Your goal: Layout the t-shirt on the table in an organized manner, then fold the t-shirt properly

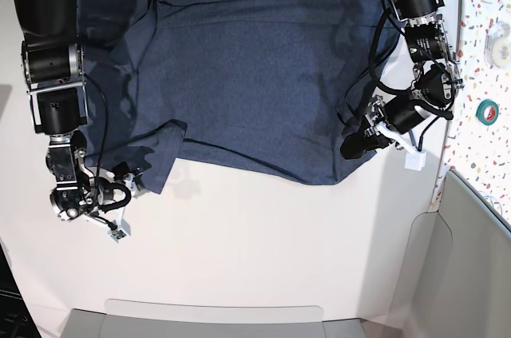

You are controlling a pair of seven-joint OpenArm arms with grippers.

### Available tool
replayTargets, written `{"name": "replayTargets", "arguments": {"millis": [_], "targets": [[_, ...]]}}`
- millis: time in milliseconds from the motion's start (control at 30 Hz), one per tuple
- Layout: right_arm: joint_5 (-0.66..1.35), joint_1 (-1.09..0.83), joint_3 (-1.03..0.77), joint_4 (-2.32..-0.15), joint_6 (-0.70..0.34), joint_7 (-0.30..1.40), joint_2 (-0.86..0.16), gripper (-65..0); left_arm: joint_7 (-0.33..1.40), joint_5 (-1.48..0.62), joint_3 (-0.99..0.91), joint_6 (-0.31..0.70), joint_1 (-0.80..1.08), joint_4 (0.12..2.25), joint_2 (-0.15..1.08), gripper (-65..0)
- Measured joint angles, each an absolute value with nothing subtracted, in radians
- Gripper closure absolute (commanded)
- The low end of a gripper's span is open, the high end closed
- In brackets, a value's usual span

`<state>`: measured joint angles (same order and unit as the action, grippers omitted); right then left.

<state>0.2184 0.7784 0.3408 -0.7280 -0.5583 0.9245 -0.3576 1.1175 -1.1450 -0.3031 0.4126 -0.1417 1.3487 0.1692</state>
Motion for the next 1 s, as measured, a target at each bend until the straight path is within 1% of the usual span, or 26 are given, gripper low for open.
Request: {"name": "replayTargets", "arguments": {"millis": [100,200,267,333,600,1000], "targets": [[0.226,0.781,0.339,-0.75,-0.559,0.924,-0.359,-39.1,1.118,-1.145,-0.303,0.413,-0.142,1.349,0.169,-6.2],[0.337,0.785,0.339,-0.762,-0.561,0.942,-0.359,-39.1,1.118,-1.145,-0.303,0.413,-0.142,1.349,0.169,-6.2],[0.372,0.792,0.339,-0.762,-0.562,0.991,-0.363,-39.1,1.118,-1.145,-0.303,0.413,-0.142,1.349,0.169,-6.2],[0.4,0.793,0.339,-0.762,-0.581,1.002,-0.369,-39.1,1.119,-1.145,-0.303,0.413,-0.142,1.349,0.175,-6.2],[0.393,0.728,0.343,-0.762,-0.596,0.996,-0.364,-39.1,1.118,-1.145,-0.303,0.413,-0.144,1.349,0.183,-6.3],[0.37,0.691,0.337,-0.782,-0.595,0.975,-0.36,-39.1,1.118,-1.145,-0.303,0.413,-0.144,1.349,0.183,-6.3]]}}
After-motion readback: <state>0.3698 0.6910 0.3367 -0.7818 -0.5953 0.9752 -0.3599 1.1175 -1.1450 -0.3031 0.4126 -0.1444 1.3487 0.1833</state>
